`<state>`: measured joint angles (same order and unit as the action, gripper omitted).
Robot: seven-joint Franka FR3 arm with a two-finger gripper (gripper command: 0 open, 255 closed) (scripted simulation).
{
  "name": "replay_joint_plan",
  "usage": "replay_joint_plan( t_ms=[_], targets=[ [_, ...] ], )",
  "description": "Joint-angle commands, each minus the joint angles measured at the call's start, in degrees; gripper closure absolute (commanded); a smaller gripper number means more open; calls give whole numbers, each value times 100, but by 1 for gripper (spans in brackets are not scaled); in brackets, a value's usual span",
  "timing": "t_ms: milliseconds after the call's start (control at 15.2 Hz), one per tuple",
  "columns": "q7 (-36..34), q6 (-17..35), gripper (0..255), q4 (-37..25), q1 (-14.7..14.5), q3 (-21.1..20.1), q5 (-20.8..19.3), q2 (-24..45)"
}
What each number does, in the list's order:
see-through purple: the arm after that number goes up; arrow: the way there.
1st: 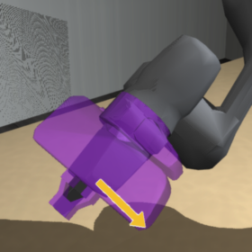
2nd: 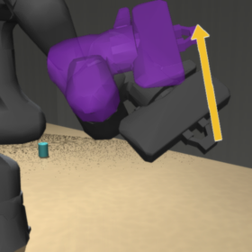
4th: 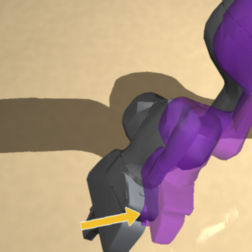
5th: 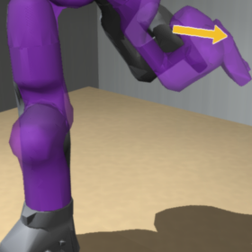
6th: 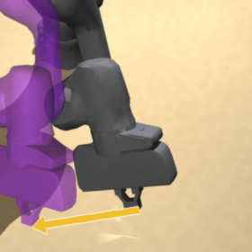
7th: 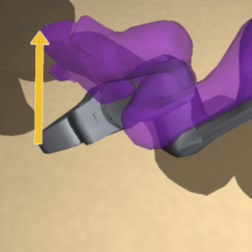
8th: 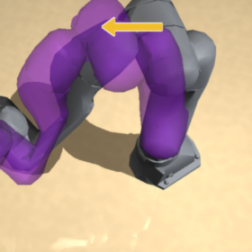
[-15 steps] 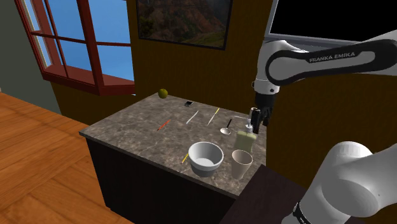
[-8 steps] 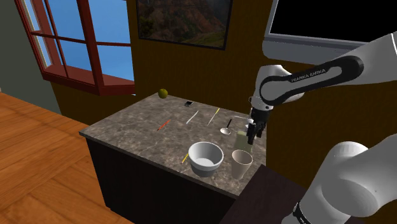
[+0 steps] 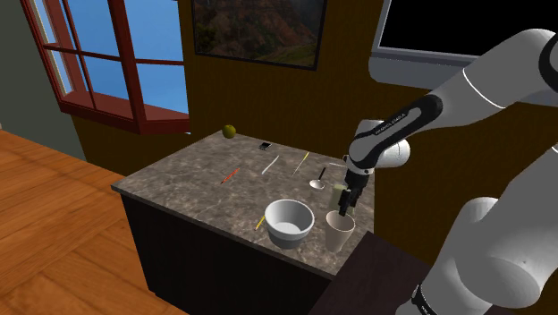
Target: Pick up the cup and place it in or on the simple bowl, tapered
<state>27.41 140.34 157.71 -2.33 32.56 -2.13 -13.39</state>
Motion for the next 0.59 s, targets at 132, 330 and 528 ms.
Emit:
replay_joint_plan(
  t_ms=[132,330,528],
  targets=[
    [399,494,0,37,-203,159,447,488],
    [647,790,0,80,-340,205,797,794],
    [809,939,0,94,-409,213,1026,966]
  ],
)
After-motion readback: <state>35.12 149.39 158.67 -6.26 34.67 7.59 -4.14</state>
